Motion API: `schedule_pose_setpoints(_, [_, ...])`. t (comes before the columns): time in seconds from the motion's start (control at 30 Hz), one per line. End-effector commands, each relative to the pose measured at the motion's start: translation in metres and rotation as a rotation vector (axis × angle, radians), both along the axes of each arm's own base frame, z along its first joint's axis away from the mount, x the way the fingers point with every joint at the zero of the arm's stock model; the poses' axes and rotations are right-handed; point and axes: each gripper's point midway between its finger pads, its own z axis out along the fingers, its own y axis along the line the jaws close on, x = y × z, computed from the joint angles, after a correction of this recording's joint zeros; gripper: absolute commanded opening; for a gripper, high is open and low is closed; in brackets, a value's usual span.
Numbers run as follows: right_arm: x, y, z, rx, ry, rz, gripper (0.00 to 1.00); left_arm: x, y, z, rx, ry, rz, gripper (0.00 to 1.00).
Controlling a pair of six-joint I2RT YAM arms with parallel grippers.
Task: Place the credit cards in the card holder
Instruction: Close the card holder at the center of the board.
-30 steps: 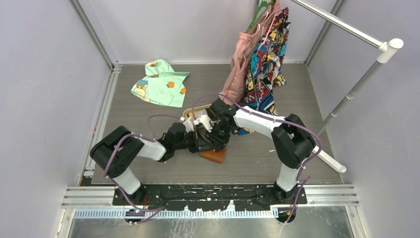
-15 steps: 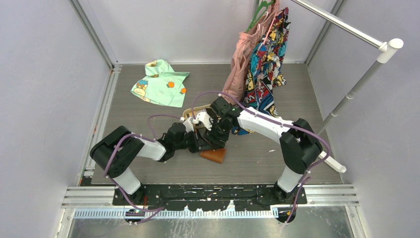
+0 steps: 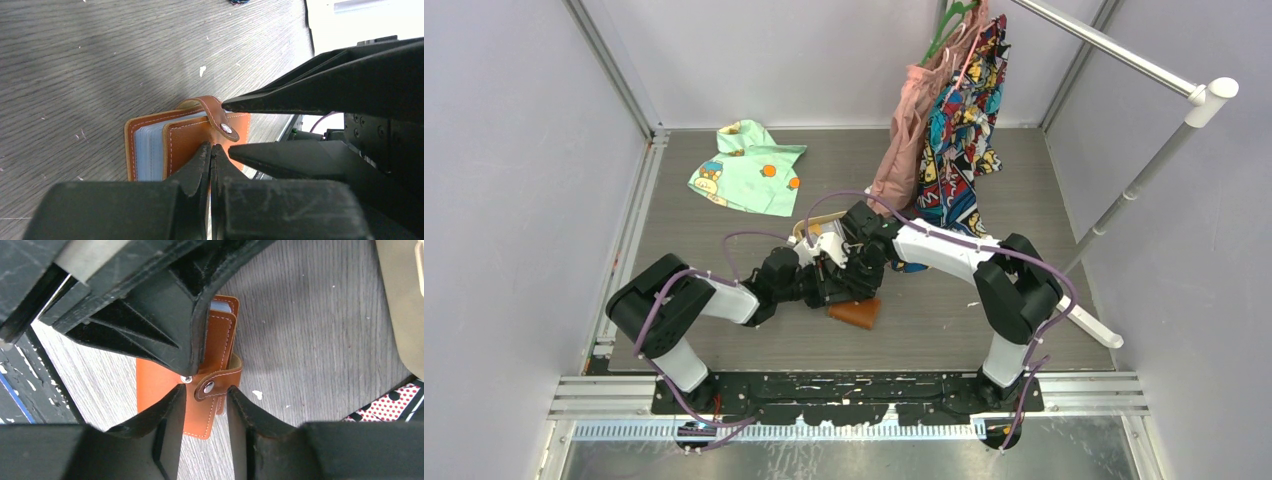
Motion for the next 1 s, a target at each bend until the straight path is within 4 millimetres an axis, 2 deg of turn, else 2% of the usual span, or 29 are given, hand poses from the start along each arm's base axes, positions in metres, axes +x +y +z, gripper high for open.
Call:
schedule_pose_setpoints(0.0, [0.010, 0.009, 0.006, 0.021, -0.037, -0.014, 0.38, -0.042, 0.062, -0.093, 0.352, 0.207, 0.038, 0.00])
schedule_pose_setpoints(0.13, [0.007, 0.011, 0.010, 0.032, -0.027, -0.005, 0.25, -0.042, 0.063, -0.094, 0.353, 0.208, 0.039, 0.00])
schedule_pose_setpoints(0.5, [0.001, 0.012, 0.021, 0.058, -0.018, 0.038, 0.02, -0.043, 0.063, -0.094, 0.352, 0.209, 0.036, 0.00])
schedule_pose_setpoints(0.83, [-0.006, 0.005, 0.035, 0.096, -0.019, 0.093, 0.01, -0.043, 0.064, -0.095, 0.356, 0.214, 0.043, 0.00])
schedule_pose_setpoints(0.97, [-0.015, 0.002, 0.029, 0.082, 0.015, 0.119, 0.01, -0.044, 0.064, -0.096, 0.358, 0.216, 0.041, 0.00])
